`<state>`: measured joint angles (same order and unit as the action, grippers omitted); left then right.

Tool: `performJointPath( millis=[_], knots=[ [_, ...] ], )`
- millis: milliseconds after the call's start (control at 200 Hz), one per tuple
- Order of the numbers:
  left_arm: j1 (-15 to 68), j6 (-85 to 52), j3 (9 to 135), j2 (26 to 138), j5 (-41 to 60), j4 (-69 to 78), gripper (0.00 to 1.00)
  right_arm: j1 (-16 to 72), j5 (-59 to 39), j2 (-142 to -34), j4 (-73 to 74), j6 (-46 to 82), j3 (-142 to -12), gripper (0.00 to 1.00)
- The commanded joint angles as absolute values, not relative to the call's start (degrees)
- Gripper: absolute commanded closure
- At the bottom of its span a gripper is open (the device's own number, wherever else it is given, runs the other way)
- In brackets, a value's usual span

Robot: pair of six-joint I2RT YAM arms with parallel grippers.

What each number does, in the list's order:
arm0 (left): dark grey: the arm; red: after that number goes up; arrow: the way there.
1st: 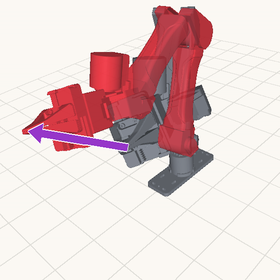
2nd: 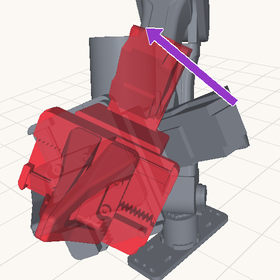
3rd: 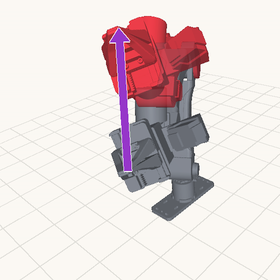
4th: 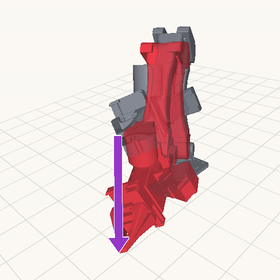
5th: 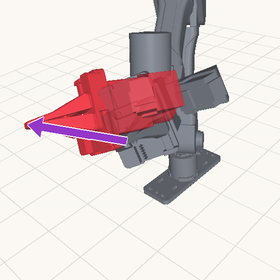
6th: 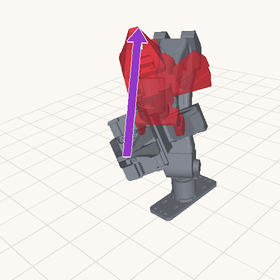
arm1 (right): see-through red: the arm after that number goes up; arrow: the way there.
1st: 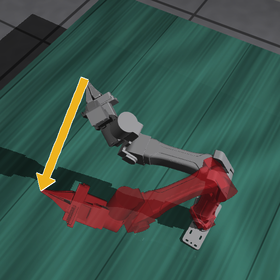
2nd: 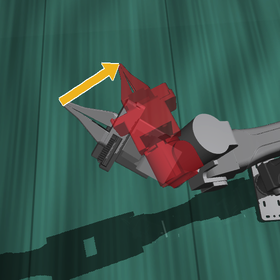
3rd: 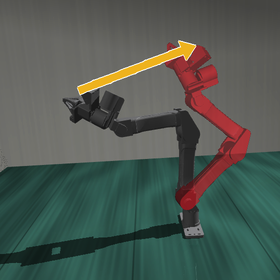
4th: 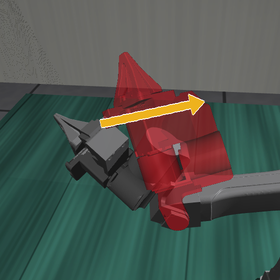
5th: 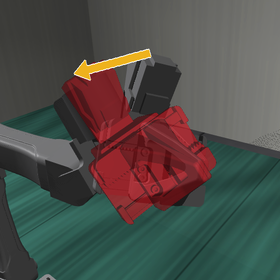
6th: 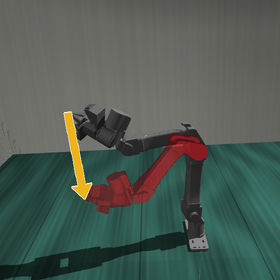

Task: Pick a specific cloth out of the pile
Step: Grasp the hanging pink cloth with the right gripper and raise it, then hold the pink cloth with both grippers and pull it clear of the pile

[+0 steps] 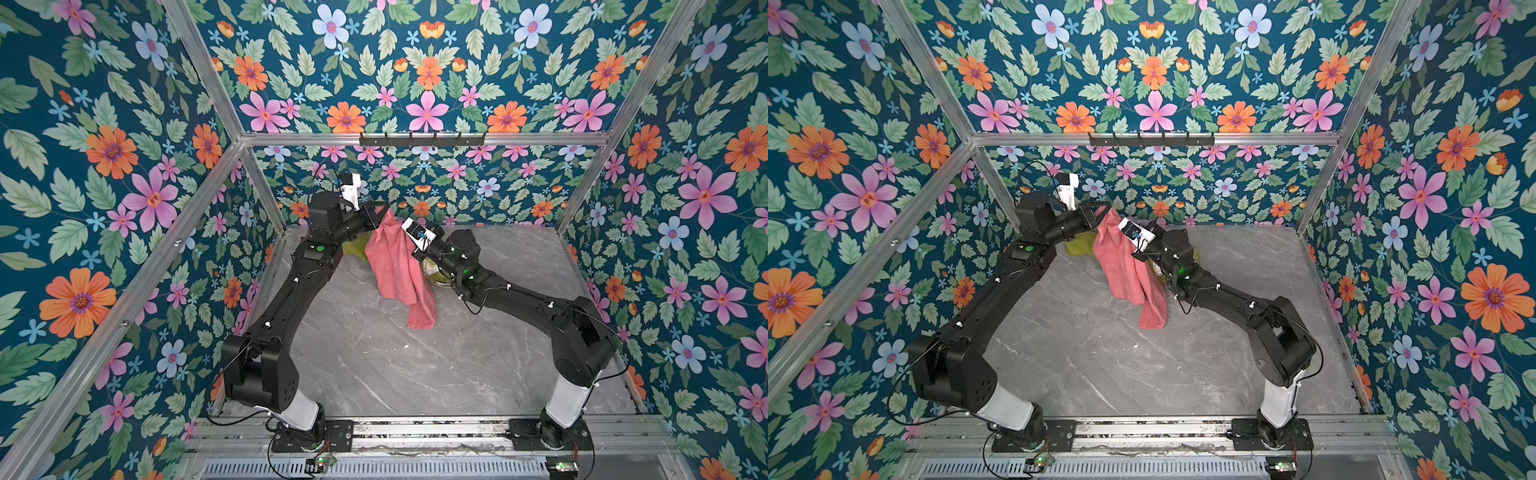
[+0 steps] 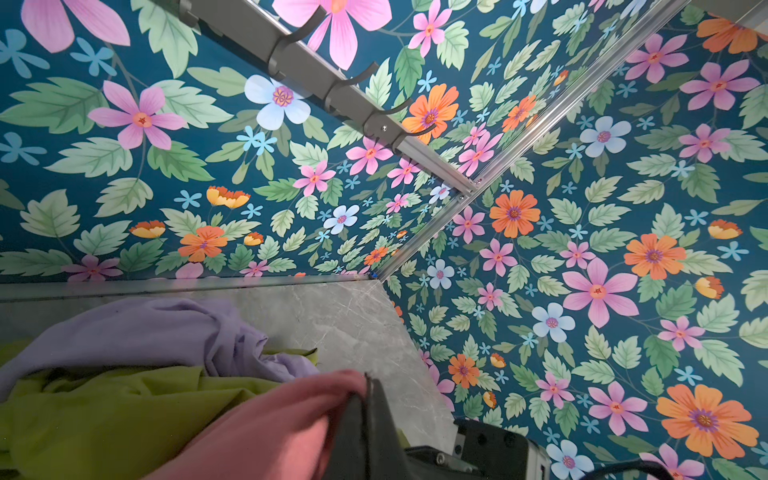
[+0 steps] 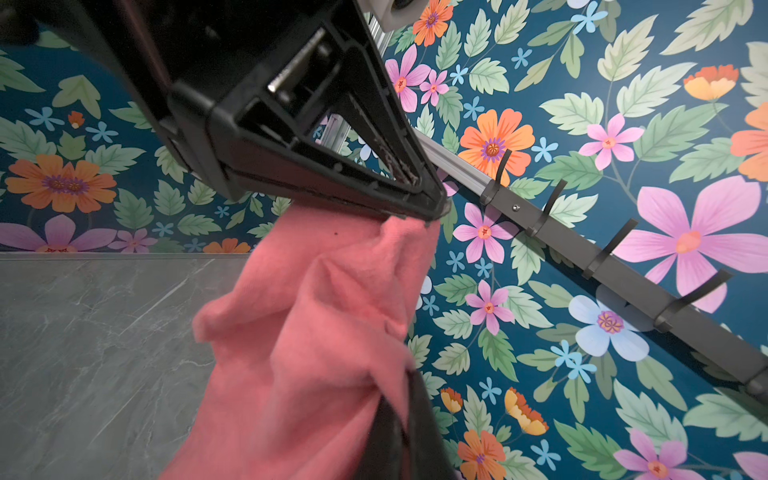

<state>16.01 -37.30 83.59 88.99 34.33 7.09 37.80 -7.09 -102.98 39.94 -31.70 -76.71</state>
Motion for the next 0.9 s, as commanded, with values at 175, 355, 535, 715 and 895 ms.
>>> performJointPath(
  millis=[175,355,535,715,895],
  knots=[
    [15.96,-36.74,83.74,88.19,34.28,9.93,1.00,38.19,-7.91,-101.60,42.81,-30.72,-78.64,1.00],
    [15.94,-36.83,84.80,88.81,34.62,10.11,1.00,38.13,-7.73,-101.70,41.40,-30.85,-80.34,1.00],
    [15.92,-36.76,85.45,88.80,34.64,10.11,1.00,38.18,-7.41,-101.27,37.98,-29.40,-82.02,1.00],
    [15.93,-36.65,85.52,88.60,34.63,10.20,1.00,38.14,-5.37,-100.30,29.73,-27.41,-85.25,1.00],
    [15.92,-36.73,85.35,88.64,34.65,10.44,1.00,38.15,-2.19,-99.06,22.16,-25.52,-87.96,1.00]
  ],
)
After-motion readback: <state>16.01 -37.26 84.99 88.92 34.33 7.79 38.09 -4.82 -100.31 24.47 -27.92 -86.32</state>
